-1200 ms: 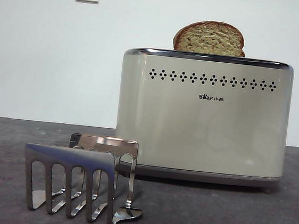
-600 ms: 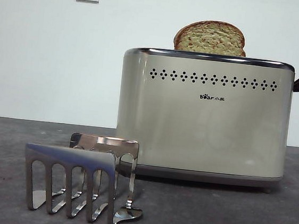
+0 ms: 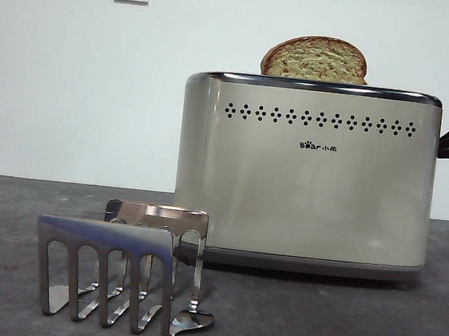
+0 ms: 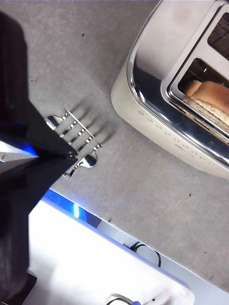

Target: Pick up a slice of bread from the rack,put the bread on the toaster,press the button

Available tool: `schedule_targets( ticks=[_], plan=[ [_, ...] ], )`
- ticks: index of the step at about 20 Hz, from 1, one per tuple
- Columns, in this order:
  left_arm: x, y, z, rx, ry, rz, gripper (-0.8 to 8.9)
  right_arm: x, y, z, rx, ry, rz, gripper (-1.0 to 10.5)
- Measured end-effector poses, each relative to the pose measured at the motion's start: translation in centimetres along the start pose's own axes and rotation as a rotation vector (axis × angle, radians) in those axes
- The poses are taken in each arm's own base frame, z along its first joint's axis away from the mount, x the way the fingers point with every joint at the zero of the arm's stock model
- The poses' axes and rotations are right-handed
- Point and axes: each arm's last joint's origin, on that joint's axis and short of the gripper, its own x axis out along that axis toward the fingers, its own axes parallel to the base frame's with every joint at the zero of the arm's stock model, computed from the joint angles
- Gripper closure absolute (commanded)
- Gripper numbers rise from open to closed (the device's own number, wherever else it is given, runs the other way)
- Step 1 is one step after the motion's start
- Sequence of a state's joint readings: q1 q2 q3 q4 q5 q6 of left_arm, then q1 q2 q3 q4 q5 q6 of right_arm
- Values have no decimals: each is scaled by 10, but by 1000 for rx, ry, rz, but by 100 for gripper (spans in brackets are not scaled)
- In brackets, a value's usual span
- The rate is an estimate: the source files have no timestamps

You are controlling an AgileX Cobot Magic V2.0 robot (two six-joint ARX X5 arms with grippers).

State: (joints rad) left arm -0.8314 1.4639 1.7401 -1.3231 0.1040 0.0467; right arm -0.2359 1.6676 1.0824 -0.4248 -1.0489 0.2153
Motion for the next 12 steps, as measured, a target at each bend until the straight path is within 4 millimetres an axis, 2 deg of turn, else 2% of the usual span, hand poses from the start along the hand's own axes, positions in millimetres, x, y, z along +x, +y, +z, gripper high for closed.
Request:
schedule_targets(
  ticks=[12],
  plan=[
    [-27, -2, -12, -3, -78, 6, 822, 20, -30, -2, 110, 61, -1, 954]
  ],
)
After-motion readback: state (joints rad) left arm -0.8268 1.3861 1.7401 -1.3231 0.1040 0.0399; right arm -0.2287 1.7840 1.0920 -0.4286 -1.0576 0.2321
